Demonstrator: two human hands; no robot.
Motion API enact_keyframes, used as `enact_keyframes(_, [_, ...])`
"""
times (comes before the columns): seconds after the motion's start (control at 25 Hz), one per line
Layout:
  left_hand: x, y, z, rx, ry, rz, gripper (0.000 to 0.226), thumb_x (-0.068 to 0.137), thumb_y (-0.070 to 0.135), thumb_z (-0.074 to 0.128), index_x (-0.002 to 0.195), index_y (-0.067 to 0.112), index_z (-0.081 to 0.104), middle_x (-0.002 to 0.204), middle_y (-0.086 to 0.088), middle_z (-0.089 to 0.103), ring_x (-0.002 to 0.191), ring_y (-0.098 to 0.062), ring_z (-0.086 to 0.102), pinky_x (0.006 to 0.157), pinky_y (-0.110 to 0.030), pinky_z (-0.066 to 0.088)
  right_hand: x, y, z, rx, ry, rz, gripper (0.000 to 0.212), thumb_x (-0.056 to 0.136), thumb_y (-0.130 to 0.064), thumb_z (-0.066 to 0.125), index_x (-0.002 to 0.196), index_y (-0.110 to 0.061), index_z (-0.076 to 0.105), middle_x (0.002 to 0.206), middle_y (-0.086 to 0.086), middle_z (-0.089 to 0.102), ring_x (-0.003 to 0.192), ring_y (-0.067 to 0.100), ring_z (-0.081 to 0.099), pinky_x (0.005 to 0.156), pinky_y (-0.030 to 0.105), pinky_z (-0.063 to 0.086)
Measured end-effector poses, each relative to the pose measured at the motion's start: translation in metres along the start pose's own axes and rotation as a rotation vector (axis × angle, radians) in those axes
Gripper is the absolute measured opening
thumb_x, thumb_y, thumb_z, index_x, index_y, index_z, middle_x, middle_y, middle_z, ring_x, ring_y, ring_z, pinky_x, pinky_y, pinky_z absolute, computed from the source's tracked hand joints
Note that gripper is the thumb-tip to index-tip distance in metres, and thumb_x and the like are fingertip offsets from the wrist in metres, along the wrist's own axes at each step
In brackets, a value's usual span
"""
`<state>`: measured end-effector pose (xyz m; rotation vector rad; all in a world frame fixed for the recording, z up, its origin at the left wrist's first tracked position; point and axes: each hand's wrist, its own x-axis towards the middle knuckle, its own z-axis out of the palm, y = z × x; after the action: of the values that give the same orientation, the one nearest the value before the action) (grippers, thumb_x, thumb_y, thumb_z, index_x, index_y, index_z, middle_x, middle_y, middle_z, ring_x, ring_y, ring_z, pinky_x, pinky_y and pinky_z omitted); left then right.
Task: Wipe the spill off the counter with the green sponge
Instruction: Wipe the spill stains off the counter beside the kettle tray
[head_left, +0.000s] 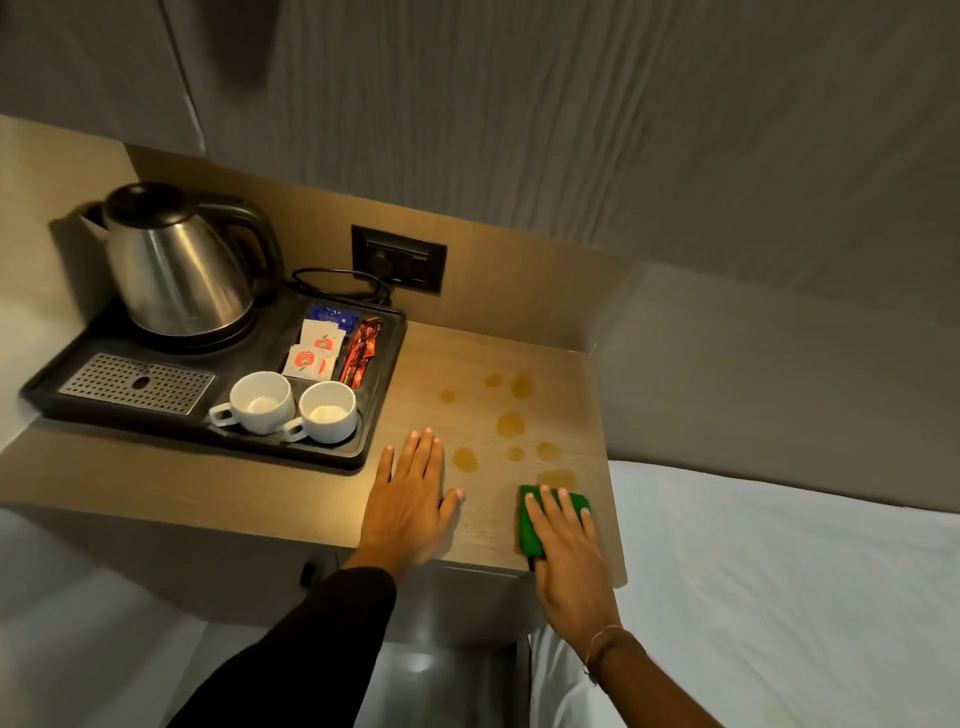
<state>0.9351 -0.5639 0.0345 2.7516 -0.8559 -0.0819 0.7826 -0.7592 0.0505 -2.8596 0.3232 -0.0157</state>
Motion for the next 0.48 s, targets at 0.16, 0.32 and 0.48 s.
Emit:
enact_keyframes(0.16, [0.001,-0.005,0.010,-0.024,0.027,-0.022,0.081,0.104,0.061,0.031,0.165,0.011,0.013,0.176,-0.011,0.011,0.162,-0.027,0.002,0.131,-0.055,0.005,-0.021,0.036,-0.002,0.057,-0.036,-0.068,0.082,0.100,-0.007,0.049,0.156,-0.042,0.002,0.167,-0.019,-0.008,0.158,0.011,-0.009,0.128,0.043,-0.008])
enact_keyframes(0.32, [0.003,-0.008,0.015,-0.037,0.066,-0.031,0.082,0.102,0.063,0.029,0.165,0.012,0.015,0.176,-0.010,0.014,0.162,-0.025,0.006,0.130,-0.057,0.009,0.040,0.050,-0.018,0.130,0.043,0.035,0.077,0.097,-0.002,0.053,0.160,-0.026,0.018,0.168,-0.009,0.009,0.160,0.024,0.006,0.131,0.047,0.001])
enact_keyframes(0.48, [0.004,-0.009,0.018,-0.047,0.076,-0.036,0.082,0.102,0.063,0.027,0.166,0.013,0.014,0.176,-0.008,0.013,0.162,-0.024,0.005,0.130,-0.057,0.009,0.051,0.034,-0.008,0.092,-0.042,-0.128,0.081,0.091,-0.006,0.051,0.161,-0.030,0.019,0.171,-0.006,0.012,0.160,0.019,0.004,0.130,0.051,0.004])
